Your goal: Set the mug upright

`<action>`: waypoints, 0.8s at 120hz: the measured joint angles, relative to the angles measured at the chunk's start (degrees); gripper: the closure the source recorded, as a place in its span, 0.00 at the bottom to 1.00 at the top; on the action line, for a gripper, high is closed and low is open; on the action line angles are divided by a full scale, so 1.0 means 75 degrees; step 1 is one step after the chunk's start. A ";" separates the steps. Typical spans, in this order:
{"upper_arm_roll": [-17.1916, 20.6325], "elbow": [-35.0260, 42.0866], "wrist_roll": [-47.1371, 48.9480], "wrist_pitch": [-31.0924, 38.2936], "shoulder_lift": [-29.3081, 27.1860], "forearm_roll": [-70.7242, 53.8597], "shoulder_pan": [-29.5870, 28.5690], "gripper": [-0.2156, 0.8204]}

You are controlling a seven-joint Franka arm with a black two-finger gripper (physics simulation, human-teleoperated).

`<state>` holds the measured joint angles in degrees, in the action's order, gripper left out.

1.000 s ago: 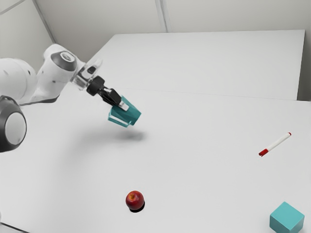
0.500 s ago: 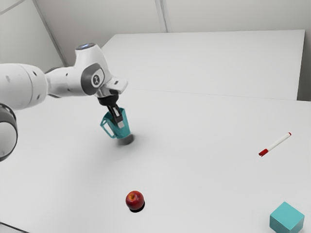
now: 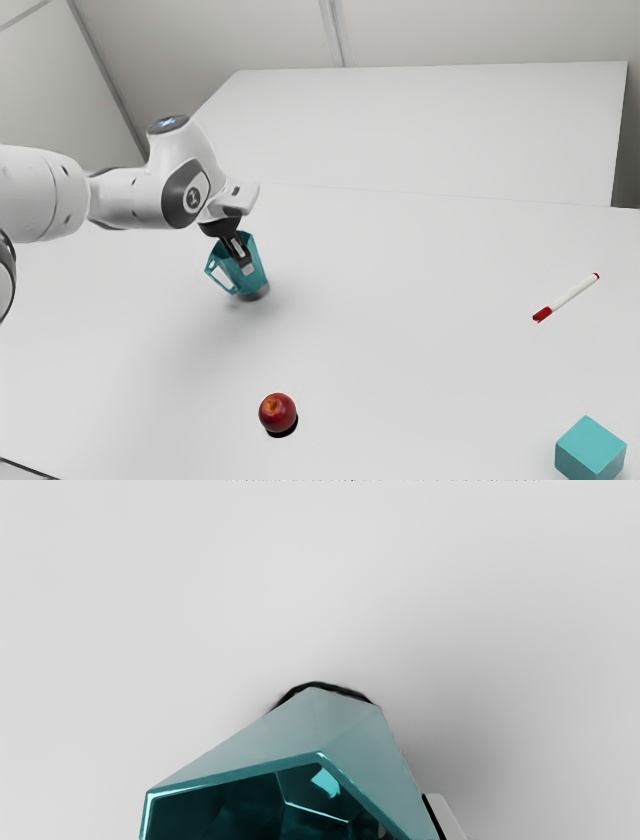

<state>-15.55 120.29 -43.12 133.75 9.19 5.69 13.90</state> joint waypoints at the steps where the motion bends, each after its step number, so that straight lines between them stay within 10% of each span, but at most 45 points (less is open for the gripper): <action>1: 0.0000 0.0003 0.0003 0.0009 0.0000 0.0003 0.0000 0.90; 64: 0.0011 -0.0182 0.0227 -0.0054 -0.0656 0.0058 0.0092 0.31; 96: -0.0033 -0.3889 0.0885 -0.3030 0.0068 -0.0082 -0.0171 0.24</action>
<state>-15.80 91.12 -36.48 111.02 9.71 5.07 12.62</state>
